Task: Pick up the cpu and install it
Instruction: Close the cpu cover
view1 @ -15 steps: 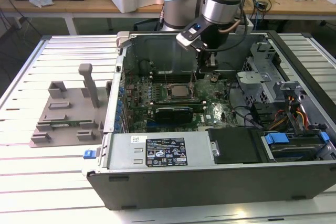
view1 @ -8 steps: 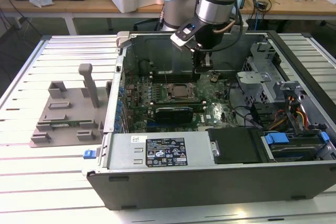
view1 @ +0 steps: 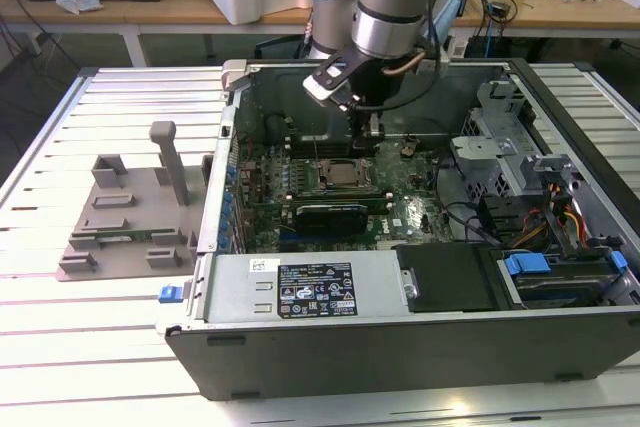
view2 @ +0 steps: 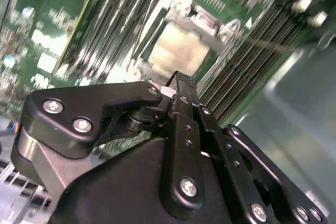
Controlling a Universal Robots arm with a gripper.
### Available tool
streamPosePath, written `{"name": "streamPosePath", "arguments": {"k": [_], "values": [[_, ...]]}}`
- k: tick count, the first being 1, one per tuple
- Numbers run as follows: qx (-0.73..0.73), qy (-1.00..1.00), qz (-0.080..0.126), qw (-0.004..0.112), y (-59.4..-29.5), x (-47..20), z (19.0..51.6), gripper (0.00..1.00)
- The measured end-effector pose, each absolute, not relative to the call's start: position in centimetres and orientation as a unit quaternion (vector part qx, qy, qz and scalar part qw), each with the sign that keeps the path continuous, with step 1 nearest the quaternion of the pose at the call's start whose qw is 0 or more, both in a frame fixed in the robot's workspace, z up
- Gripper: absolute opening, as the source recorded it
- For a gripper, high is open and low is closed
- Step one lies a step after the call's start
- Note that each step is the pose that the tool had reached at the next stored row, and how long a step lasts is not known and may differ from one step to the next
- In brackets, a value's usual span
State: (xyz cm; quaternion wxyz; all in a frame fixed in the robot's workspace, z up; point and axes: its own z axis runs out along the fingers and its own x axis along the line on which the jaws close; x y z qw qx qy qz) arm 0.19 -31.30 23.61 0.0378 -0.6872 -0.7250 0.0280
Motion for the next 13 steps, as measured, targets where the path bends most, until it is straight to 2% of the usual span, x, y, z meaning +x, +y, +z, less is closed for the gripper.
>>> {"name": "streamPosePath", "arguments": {"k": [5,13], "values": [[-0.687,-0.725,0.028,0.038,-31.3,-2.9,22.6,0.11],[-0.687,-0.725,0.028,0.038,-31.3,-4.0,20.9,0.11]]}}
